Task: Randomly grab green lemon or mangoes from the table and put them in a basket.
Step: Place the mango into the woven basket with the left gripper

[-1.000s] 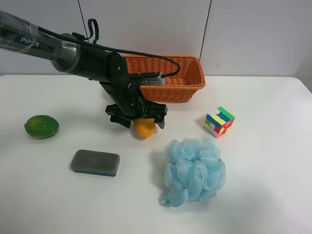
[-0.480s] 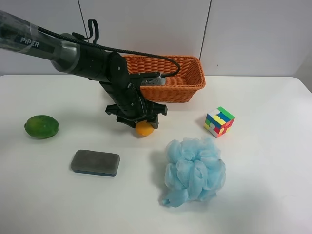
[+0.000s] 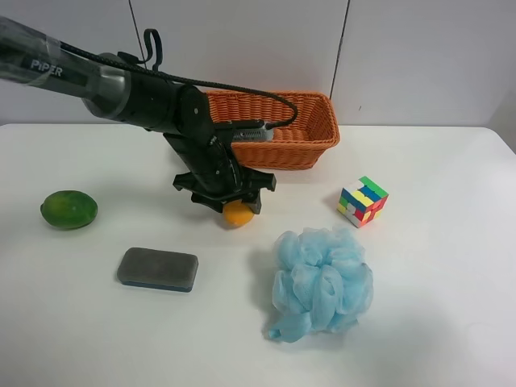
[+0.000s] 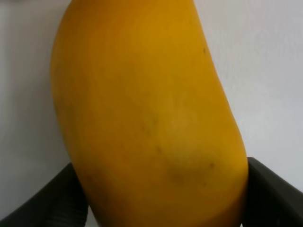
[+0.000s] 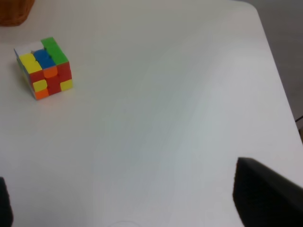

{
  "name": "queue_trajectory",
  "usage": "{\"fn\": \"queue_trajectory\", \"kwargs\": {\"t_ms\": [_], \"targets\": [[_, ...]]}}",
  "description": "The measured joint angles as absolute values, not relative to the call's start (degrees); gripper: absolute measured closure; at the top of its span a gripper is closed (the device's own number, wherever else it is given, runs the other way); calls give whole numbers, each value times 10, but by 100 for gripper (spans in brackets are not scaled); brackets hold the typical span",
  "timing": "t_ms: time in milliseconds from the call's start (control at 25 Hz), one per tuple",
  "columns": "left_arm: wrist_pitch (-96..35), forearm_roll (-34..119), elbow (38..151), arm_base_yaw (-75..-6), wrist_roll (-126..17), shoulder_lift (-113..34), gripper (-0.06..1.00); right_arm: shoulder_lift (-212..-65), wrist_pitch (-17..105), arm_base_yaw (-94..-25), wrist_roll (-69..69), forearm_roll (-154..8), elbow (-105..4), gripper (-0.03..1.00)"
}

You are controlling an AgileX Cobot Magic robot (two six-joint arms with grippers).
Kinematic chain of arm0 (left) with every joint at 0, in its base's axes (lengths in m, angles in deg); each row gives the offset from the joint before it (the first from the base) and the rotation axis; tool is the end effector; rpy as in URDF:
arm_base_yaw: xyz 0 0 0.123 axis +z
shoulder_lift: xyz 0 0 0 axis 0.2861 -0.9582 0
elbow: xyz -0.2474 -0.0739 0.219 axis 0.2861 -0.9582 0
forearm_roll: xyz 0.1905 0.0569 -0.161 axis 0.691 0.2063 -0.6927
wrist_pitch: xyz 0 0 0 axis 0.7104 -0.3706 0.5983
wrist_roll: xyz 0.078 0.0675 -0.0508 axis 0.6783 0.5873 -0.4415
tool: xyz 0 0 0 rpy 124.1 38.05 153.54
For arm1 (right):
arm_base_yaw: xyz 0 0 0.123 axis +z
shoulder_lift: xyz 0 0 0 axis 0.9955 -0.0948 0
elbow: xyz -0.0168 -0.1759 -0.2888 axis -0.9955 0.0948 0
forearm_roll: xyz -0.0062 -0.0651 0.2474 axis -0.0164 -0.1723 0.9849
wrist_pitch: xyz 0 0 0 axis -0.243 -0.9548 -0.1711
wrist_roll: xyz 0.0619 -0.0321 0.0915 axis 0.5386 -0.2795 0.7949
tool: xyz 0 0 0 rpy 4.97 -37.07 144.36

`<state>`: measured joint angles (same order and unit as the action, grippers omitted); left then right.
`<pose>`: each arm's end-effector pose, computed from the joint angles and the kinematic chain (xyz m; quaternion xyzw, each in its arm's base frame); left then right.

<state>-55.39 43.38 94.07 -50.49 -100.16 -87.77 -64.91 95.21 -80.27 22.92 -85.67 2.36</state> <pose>0.3839 -0.2724 0.1469 0.1048 0.9711 -0.1447 0.1583 -0.0314 -0.0100 0.2630 -0.0310 0.8552 -0.0188 0.5171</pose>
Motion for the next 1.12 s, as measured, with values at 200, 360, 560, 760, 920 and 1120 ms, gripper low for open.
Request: {"fn": "queue_trajectory", "kwargs": {"t_ms": [200,360,560,760,920,1120], "targets": [[-628,434,941,-504,-1004,-823,33,-649,952,-803,229,-857,24,5],[-692,444,941,-503,-1022,-755,33,-649,952,-803,229,-857,24,5],[-674,481,957,-497,-1031,-668,33,-649,952,-803,229,-857,24,5],[-534,538,1015,-497,-1011,-664,33,-649,952,-803,229,-857,24,5],[-407,553,1043,-497,-986,-710,33,-649,952,-803,229,-857,24,5],[-268,561,1047,-497,-960,-800,33,-649,952,-803,229,-857,24,5]]}}
